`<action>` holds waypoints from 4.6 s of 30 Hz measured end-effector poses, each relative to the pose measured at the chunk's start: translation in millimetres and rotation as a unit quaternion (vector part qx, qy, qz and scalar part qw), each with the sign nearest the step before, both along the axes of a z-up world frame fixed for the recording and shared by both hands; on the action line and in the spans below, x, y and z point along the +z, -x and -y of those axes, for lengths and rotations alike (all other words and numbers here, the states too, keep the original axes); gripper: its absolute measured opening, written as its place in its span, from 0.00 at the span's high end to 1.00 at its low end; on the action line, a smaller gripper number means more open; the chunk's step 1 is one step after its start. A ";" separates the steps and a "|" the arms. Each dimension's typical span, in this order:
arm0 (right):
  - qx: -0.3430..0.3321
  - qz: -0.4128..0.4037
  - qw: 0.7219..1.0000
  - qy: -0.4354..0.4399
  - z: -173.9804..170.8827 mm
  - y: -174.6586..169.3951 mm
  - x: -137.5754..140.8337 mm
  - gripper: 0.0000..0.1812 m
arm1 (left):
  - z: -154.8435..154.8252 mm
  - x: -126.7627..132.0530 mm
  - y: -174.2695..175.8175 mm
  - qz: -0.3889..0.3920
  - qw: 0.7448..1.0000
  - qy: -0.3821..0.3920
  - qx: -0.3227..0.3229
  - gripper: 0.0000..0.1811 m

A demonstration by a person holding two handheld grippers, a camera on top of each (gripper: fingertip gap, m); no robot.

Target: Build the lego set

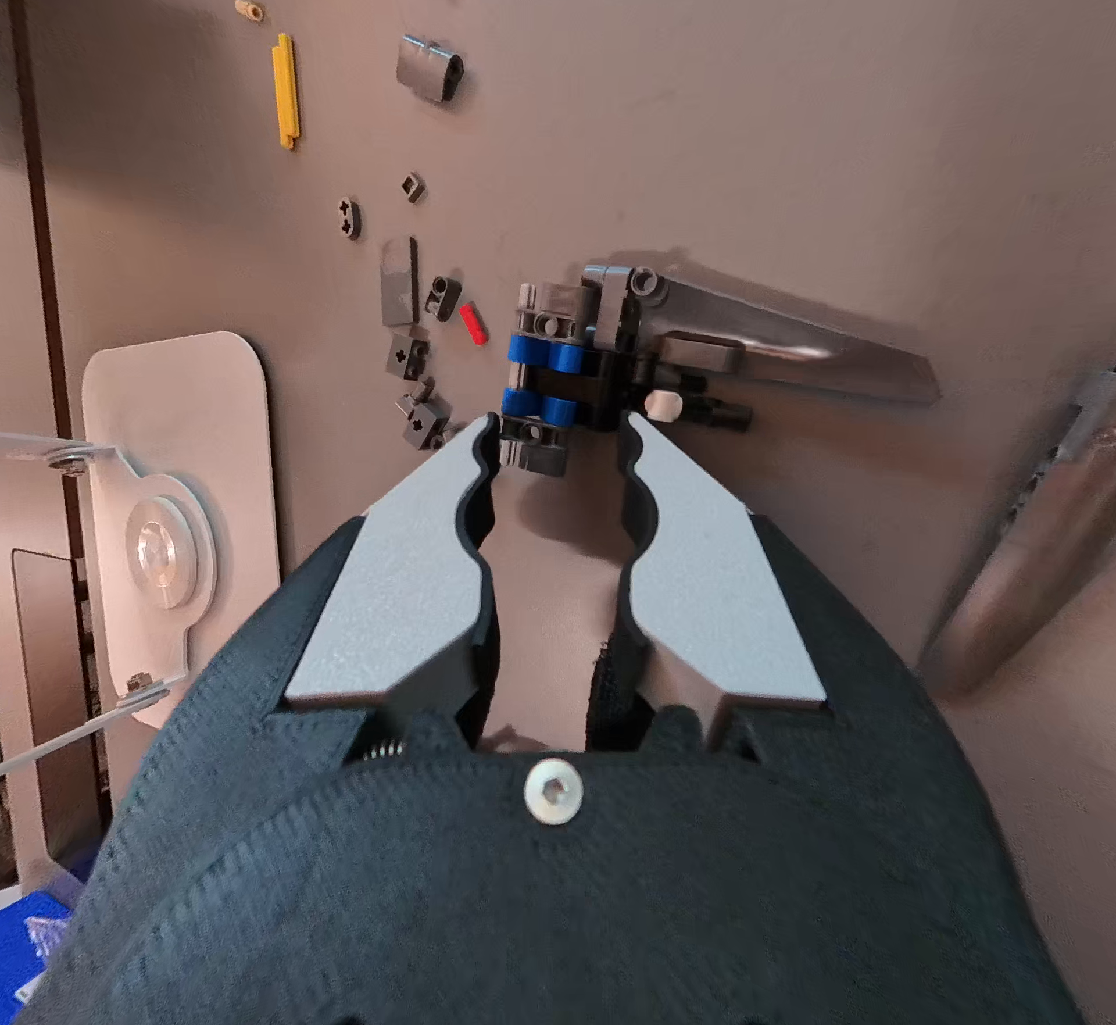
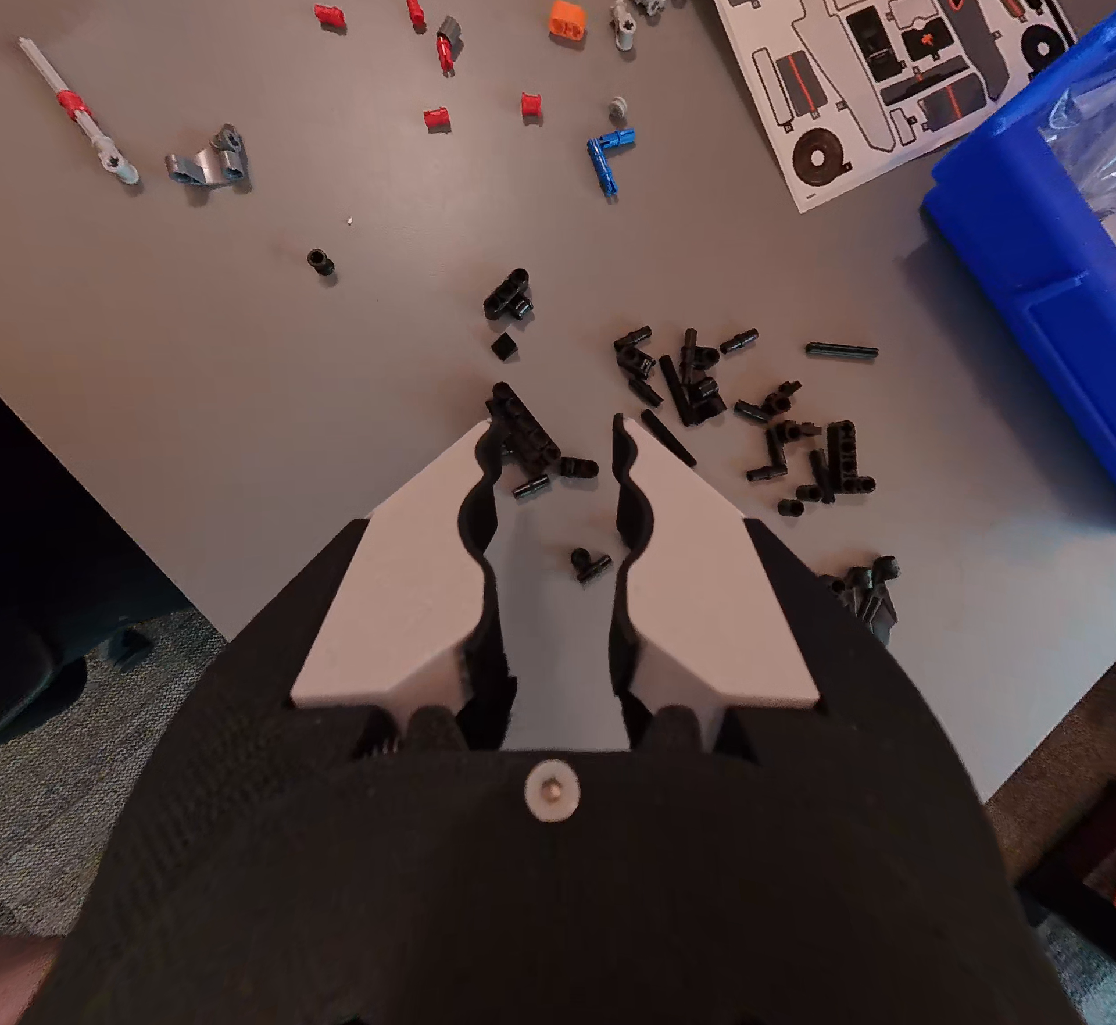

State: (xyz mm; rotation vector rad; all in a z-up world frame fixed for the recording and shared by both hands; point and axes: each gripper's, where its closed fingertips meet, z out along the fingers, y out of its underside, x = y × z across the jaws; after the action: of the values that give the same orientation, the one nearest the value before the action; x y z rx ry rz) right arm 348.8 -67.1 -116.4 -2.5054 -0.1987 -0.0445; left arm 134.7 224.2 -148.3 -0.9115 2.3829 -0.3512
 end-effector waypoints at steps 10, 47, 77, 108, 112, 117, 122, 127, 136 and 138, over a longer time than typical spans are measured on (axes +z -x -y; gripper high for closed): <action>0.052 0.018 0.997 -0.049 -41.4 26.3 22.7 0.81 | -6.2 3.3 33.3 0.017 0.999 -0.022 0.042 0.81; 0.039 0.013 0.997 0.061 -195.2 -61.5 -24.2 0.69 | -60.3 38.7 68.0 0.140 0.982 -0.101 0.075 0.85; 0.034 0.125 0.991 0.034 -191.1 -100.3 10.5 1.00 | -54.0 33.4 64.7 0.132 0.983 -0.112 0.058 0.86; 0.131 0.068 0.982 -0.117 -189.0 -32.1 13.8 0.93 | -71.8 40.3 65.9 0.142 0.977 -0.132 0.092 0.87; 0.160 0.053 0.980 -0.109 -186.2 -18.9 10.8 0.92 | -70.2 41.1 66.1 0.144 0.977 -0.129 0.089 0.87; 0.195 -0.002 0.976 -0.093 -186.9 16.4 11.5 0.86 | -67.0 41.9 65.4 0.145 0.977 -0.128 0.084 0.87; 0.250 -0.019 0.968 -0.010 -180.2 71.2 -4.5 0.79 | -63.4 42.8 65.4 0.147 0.978 -0.126 0.079 0.87; 0.307 -0.020 0.951 0.037 -122.7 117.3 -6.3 0.76 | -58.4 41.9 66.7 0.145 0.979 -0.123 0.068 0.87; 0.295 -0.010 0.954 0.058 -89.9 145.7 -39.8 0.83 | -47.7 47.1 65.9 0.153 0.979 -0.123 0.056 0.87; 0.297 -0.018 0.953 0.050 -90.9 149.8 -40.4 0.87 | -46.7 49.1 65.4 0.156 0.979 -0.121 0.056 0.87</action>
State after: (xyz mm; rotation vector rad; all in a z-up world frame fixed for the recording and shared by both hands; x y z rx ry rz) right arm 199.1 23.8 -156.8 -2.4389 -0.9485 0.2628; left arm 69.3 270.9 -99.2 -0.8076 2.0246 -0.1432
